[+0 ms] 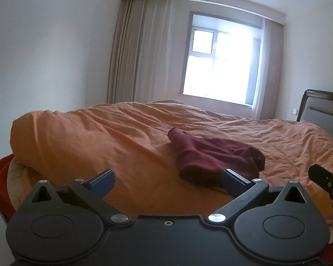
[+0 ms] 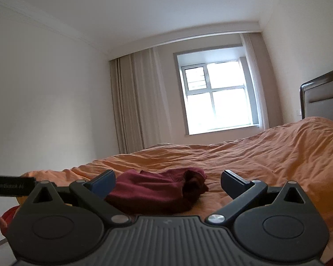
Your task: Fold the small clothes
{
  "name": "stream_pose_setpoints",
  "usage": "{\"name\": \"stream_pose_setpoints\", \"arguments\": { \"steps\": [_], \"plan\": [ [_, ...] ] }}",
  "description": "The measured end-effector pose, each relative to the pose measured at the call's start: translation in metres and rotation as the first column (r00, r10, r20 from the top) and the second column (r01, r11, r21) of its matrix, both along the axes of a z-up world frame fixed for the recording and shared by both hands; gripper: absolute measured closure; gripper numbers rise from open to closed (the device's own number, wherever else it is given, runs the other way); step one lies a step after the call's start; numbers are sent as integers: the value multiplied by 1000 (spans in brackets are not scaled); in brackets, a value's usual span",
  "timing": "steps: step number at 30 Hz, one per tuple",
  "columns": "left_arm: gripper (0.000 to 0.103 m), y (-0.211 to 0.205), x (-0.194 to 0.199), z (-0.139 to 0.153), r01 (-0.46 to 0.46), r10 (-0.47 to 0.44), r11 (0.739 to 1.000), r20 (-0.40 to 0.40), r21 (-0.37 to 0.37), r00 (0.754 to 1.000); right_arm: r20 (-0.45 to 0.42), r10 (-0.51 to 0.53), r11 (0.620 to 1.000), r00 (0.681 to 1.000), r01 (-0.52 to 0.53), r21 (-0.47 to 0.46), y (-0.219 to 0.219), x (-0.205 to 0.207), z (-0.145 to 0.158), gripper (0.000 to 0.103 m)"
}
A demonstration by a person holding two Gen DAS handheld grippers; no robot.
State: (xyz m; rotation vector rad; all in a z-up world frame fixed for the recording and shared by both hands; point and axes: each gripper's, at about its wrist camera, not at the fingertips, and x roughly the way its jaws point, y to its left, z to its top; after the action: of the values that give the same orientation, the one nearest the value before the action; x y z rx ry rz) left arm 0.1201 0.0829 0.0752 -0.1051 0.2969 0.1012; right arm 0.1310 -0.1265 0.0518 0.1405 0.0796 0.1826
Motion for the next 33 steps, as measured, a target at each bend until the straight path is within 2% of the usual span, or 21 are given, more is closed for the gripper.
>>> {"name": "stream_pose_setpoints", "arguments": {
  "steps": [5,9,17,33],
  "plan": [
    [1,2,-2,-26,6,-5,1000,-55,6,998,-16,-7,999,1000,6,-38,11,-10,-12,0],
    [1,10,-3,-35,-13,13,1000,-60,-8,998,-24,-8,999,1000,6,-52,16,-13,-25,0],
    [1,17,-6,-43,-46,45,999,-50,-6,998,-2,-15,996,1000,15,-83,23,-21,-37,0],
    [1,18,-8,-45,-55,54,998,-55,-5,997,-36,-28,999,999,27,-34,13,-16,-42,0]
  ]
}}
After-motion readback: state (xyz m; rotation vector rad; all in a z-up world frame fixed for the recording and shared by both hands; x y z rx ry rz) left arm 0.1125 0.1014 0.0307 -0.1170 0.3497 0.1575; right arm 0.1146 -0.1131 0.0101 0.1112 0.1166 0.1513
